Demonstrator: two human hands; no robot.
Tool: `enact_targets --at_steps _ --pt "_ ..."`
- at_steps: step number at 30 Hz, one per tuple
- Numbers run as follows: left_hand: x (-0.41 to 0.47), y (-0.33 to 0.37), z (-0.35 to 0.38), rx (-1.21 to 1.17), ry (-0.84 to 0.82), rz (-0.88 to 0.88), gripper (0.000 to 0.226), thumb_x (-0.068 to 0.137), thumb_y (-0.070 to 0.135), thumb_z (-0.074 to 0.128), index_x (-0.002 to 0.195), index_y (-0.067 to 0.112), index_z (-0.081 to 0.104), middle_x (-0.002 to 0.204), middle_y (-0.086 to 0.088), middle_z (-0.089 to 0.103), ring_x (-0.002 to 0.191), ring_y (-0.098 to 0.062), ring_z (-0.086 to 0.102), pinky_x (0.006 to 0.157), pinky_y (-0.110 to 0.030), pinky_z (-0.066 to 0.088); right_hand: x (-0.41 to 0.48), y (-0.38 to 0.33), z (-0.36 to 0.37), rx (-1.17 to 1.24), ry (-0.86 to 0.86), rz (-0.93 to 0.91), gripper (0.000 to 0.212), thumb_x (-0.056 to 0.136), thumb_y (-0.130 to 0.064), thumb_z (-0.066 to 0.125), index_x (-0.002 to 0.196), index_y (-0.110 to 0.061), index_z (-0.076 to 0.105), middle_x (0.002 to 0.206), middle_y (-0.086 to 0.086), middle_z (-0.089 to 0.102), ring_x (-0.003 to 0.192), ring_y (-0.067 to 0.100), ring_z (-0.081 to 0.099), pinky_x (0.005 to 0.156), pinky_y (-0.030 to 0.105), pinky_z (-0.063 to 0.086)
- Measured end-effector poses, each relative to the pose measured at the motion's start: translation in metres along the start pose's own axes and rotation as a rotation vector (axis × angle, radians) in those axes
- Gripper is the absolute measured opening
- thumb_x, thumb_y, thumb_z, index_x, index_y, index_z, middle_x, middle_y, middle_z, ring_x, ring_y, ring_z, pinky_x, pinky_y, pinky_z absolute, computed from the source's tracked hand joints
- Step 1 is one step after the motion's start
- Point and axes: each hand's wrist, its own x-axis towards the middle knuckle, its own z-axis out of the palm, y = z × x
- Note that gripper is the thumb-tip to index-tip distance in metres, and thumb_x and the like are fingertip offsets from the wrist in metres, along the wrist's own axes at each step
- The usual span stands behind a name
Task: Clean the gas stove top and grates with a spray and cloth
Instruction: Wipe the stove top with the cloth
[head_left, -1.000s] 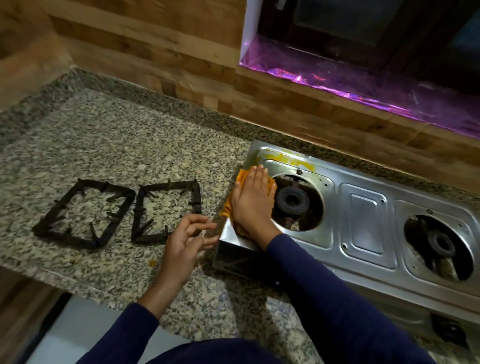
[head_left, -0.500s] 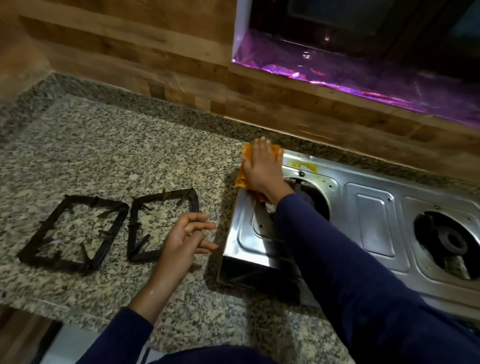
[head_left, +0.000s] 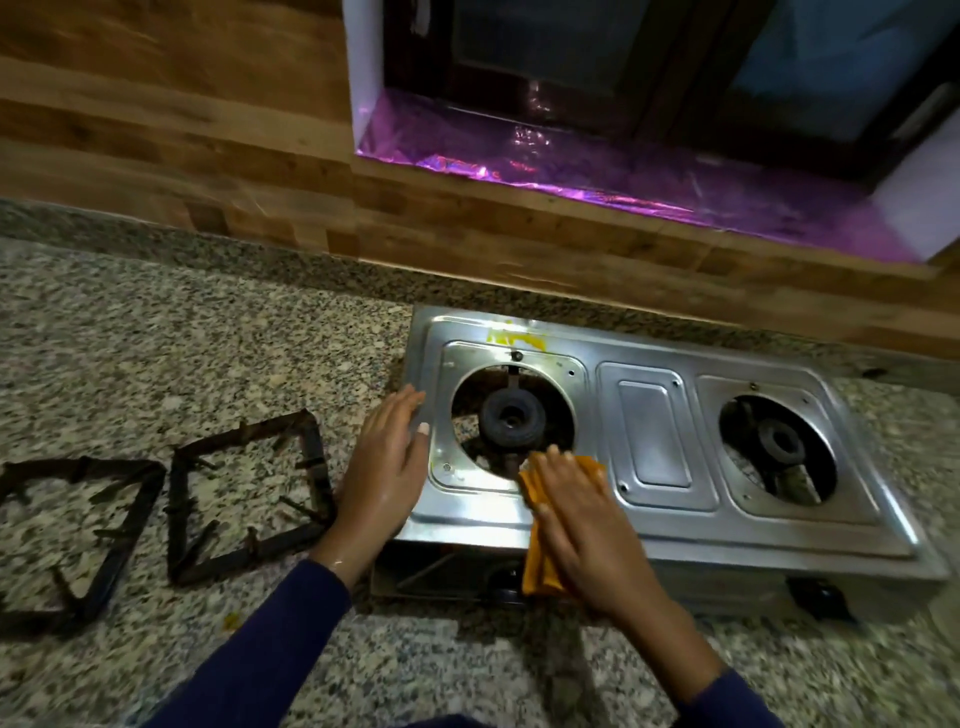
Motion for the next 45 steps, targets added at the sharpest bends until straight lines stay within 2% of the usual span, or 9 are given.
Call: enact_targets --at_steps 4,11,21,25,29,34,37,41,45 --pt "-0.002 -0.008 0.004 -0.001 -0.047 -0.013 0.052 0.106 0.029 0.035 0.156 0.015 0.028 0.164 0.002 0.021 0.152 -0.012 0.015 0.118 -0.026 0.018 0.021 0.049 -0.011 -0.041 0.044 0.215 0.069 0.096 -0.051 0.016 0.156 -0.015 0.023 0.164 0.006 0.017 0.151 0.014 0.006 0.123 0.045 0.01" --pt "-0.004 -0.017 0.007 -0.028 -0.067 -0.087 0.062 0.102 0.043 0.028 0.158 0.017 0.02 0.166 0.004 0.016 0.152 -0.01 0.014 0.12 -0.029 0.021 0.156 0.079 -0.021 -0.099 0.166 0.417 0.059 0.103 -0.037 0.026 0.153 -0.007 0.026 0.162 0.015 0.021 0.151 0.028 0.015 0.121 0.053 0.007" --pt "-0.002 -0.011 0.005 -0.186 -0.07 -0.164 0.066 0.098 0.061 0.025 0.157 0.03 0.022 0.164 0.014 0.018 0.149 0.001 0.016 0.121 -0.027 0.021 0.281 -0.029 0.007 -0.148 0.03 0.087 0.054 0.104 -0.038 0.031 0.151 -0.011 0.032 0.16 0.009 0.029 0.15 0.023 0.019 0.119 0.045 0.008" --pt "-0.001 -0.007 -0.001 -0.518 0.046 -0.327 0.08 0.085 0.078 0.021 0.153 0.036 0.029 0.156 0.021 0.029 0.133 0.022 0.028 0.118 -0.02 0.025 0.256 -0.096 0.045 -0.016 0.098 0.062 0.064 0.101 -0.041 0.032 0.155 -0.009 0.02 0.164 0.01 0.016 0.152 0.024 0.008 0.12 0.048 -0.003" --pt "0.001 -0.02 -0.014 -0.666 0.187 -0.393 0.108 0.068 0.098 0.018 0.155 0.035 0.027 0.159 0.017 0.027 0.145 0.002 0.025 0.117 -0.03 0.019 0.2 -0.118 0.05 -0.016 0.034 -0.045 0.07 0.097 -0.042 0.039 0.156 -0.01 0.016 0.165 0.01 0.009 0.153 0.025 0.003 0.12 0.05 -0.007" --pt "0.013 -0.024 -0.029 -0.663 0.136 -0.385 0.115 0.065 0.099 0.018 0.154 0.028 0.03 0.155 0.015 0.03 0.142 -0.001 0.027 0.112 -0.027 0.02 0.113 -0.118 0.047 0.054 -0.125 -0.447 0.047 0.096 -0.029 0.048 0.139 -0.012 0.052 0.154 0.009 0.041 0.148 0.026 0.022 0.119 0.051 0.004" --pt "0.015 -0.012 -0.026 -0.636 0.048 -0.37 0.087 0.085 0.076 0.006 0.152 0.028 0.033 0.159 0.008 0.031 0.148 -0.01 0.025 0.117 -0.033 0.017 0.081 -0.106 0.038 0.136 -0.176 -0.581 0.034 0.101 -0.023 0.049 0.133 -0.015 0.059 0.148 0.004 0.049 0.147 0.022 0.027 0.12 0.047 0.007" --pt "0.004 0.003 -0.016 -0.629 -0.068 -0.366 0.104 0.072 0.094 0.011 0.152 0.031 0.035 0.159 0.01 0.032 0.146 -0.01 0.027 0.118 -0.036 0.019 0.045 -0.074 0.019 0.281 -0.18 -0.525 0.038 0.104 -0.025 0.046 0.141 -0.02 0.054 0.154 -0.004 0.042 0.149 0.009 0.024 0.124 0.04 0.01" --pt "-0.006 0.006 -0.01 -0.677 -0.112 -0.373 0.11 0.068 0.098 0.018 0.153 0.03 0.033 0.16 0.008 0.032 0.147 -0.013 0.028 0.123 -0.042 0.018 -0.01 -0.007 -0.006 0.294 -0.03 -0.231 0.042 0.104 -0.04 0.04 0.144 -0.03 0.049 0.154 -0.013 0.04 0.146 0.002 0.028 0.122 0.037 0.019"
